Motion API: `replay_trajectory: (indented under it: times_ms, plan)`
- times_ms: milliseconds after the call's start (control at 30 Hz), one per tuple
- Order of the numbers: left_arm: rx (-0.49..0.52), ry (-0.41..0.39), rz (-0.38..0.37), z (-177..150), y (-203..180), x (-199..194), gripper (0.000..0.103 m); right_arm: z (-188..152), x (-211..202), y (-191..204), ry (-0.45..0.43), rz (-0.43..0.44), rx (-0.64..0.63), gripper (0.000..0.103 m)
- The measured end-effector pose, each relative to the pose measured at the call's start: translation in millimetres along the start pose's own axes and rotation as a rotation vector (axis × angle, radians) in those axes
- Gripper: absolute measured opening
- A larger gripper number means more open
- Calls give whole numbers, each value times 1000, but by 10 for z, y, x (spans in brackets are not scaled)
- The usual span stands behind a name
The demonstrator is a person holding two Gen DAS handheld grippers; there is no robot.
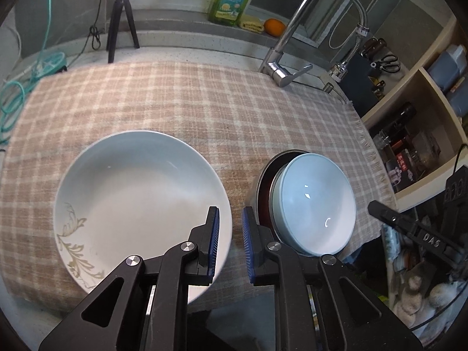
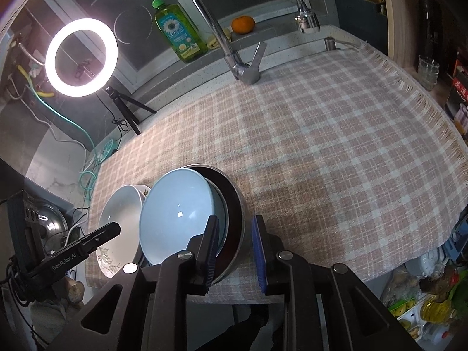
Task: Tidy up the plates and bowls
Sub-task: 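Lower the pale blue bowl into the red-bottomed bowl with the right gripper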
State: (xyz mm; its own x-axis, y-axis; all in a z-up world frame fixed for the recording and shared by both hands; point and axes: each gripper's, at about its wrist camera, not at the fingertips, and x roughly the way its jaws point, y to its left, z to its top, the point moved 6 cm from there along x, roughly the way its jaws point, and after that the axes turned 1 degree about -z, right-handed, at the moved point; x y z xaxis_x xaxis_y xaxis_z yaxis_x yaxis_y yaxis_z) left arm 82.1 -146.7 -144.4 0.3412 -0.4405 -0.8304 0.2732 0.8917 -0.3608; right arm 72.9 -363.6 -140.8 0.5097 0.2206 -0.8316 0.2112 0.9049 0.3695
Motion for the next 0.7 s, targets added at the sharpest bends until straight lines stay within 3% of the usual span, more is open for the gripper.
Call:
replay_trajectory:
  times_ms: [200,700]
  plan:
    - [-31,34,-39,3,4,81,14,-20,77,-34,17,10,13,21]
    - [11,68,-66,-2,-84,187,14,-22,225,-116,47,12,60,21]
